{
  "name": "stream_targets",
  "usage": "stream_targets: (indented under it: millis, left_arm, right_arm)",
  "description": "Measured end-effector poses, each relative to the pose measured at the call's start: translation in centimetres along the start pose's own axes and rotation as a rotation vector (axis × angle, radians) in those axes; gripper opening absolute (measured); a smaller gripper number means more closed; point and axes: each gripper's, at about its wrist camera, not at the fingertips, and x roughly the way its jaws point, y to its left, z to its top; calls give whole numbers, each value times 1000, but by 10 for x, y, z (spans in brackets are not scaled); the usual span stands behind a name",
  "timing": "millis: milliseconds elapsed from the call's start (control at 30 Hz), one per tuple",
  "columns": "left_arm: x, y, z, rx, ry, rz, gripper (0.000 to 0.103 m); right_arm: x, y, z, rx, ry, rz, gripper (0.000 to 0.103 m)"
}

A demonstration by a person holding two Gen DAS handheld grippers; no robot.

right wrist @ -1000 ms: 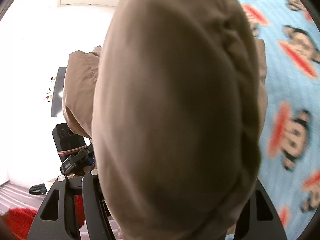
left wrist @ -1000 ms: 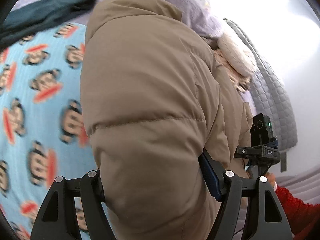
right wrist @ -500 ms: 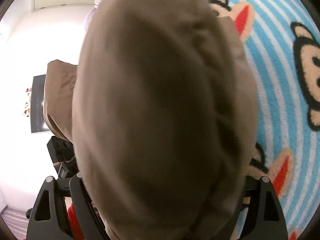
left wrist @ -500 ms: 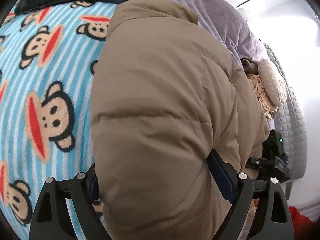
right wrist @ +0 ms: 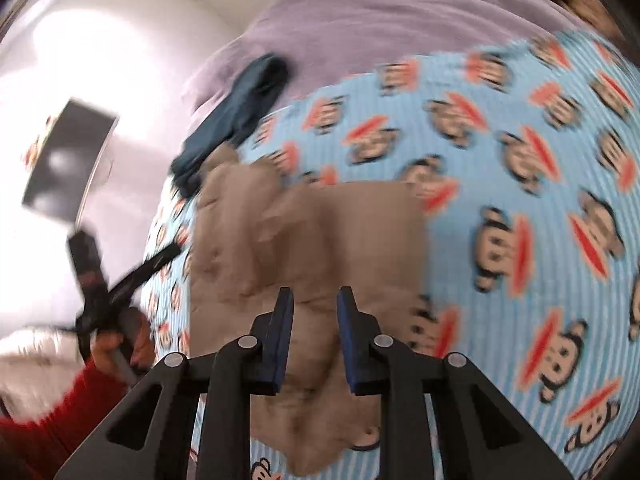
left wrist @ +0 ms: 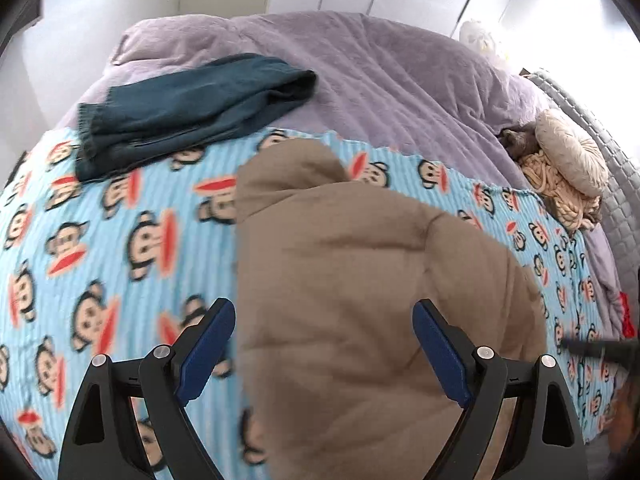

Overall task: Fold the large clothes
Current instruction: 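Lift the rolled tan jacket end with both tools and fold it over, then lower the folded jacket bundle onto the blanket with both tools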

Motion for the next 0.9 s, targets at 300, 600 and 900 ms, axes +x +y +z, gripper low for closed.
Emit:
stream_targets:
  millis: [300,600,900]
  left_arm:
    - [67,-78,-3,163,42,172,92]
    - [80,-105,-19,250,-5,258,92]
    - [76,-107,-19,265,0,277,92]
  right_arm:
    - [34,-9,-102,-85,138,-281,25]
    - [62,-63,-116,35,103,-209,24]
    - [65,-66,-113,55,116,-225,24]
